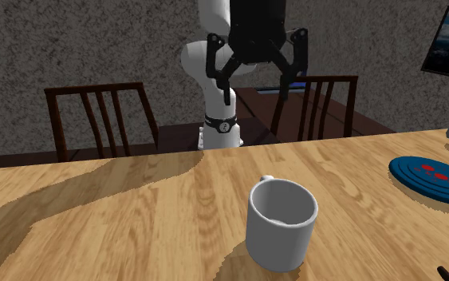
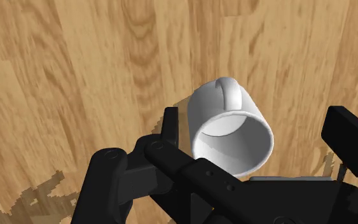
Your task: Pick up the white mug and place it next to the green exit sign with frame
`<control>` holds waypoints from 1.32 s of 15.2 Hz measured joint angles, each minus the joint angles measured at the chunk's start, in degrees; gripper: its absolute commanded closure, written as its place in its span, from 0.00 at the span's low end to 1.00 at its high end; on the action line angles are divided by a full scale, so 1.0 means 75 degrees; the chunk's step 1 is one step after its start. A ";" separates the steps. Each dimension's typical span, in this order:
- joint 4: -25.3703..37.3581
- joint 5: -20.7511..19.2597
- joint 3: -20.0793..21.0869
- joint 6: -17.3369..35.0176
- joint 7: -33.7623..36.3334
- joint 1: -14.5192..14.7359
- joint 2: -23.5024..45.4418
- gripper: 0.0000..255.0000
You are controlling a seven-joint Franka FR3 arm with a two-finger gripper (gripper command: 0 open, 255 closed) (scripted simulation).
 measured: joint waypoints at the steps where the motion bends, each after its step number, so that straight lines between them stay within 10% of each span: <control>1: 0.0048 -0.0009 0.0001 0.0196 -0.0005 0.0007 0.0249 0.00; 12: 0.1170 -0.0088 -0.0214 0.2039 -0.0393 -0.0084 0.3293 0.00; 20: 0.0998 -0.0017 -0.0202 0.2825 -0.0426 -0.0077 0.3914 0.00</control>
